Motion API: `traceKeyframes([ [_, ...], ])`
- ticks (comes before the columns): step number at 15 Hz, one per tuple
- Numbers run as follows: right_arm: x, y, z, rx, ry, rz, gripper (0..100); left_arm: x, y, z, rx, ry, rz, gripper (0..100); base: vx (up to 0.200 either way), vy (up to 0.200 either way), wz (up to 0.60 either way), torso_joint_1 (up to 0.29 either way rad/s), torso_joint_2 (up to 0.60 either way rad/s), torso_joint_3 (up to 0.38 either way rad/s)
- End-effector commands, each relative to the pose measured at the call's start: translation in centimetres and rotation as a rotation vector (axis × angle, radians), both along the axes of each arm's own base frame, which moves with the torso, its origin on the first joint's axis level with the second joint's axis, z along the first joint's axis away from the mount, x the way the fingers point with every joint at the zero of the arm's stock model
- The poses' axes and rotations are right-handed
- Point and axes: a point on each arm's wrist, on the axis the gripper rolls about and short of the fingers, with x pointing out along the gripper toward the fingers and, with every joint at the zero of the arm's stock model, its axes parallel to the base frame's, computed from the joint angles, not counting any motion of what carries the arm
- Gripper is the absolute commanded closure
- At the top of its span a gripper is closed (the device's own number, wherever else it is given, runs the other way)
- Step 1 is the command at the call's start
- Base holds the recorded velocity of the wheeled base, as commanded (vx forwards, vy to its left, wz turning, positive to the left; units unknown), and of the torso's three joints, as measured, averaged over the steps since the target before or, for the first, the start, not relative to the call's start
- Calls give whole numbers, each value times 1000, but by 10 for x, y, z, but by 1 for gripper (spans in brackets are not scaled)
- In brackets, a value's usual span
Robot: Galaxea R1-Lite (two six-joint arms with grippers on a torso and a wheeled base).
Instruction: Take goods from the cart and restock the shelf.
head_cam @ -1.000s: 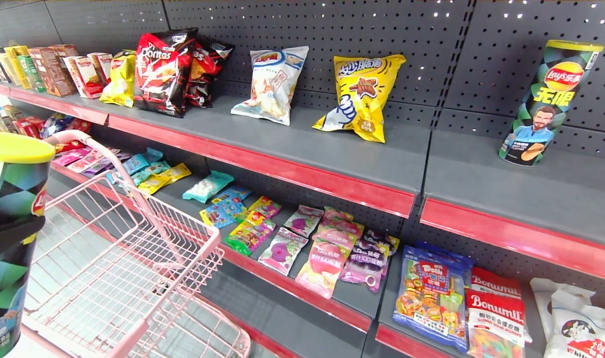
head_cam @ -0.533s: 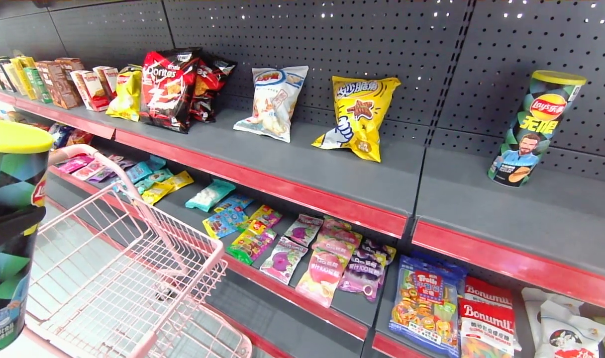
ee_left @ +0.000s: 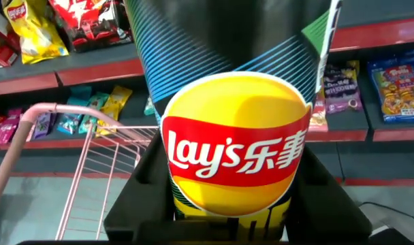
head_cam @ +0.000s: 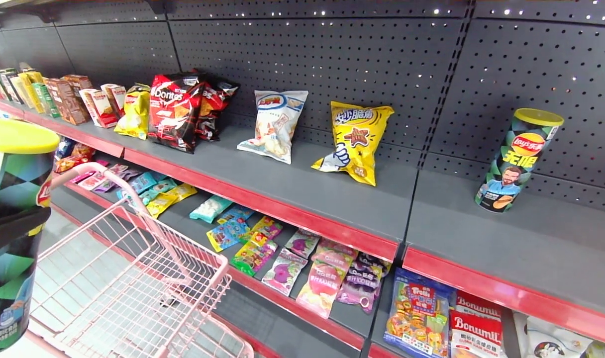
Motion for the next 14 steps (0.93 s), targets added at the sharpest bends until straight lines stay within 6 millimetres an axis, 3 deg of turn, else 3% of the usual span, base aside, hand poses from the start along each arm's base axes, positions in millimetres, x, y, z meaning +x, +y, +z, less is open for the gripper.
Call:
traceKeyframes([
  [1, 0, 0, 0, 0, 0, 1, 0, 3, -1, -1, 0, 11, -6, 100, 0, 0, 0, 193, -388, -207],
  [9, 0, 0, 0, 0, 0, 1, 0, 6, -1, -2, 0, 18, -8, 100, 0, 0, 0, 133, -280, -152],
  [14, 0, 0, 0, 0, -2, 1, 0, 22, -5, -1, -3, -1, -50, 100, 0, 0, -600, 7, -10, 0],
])
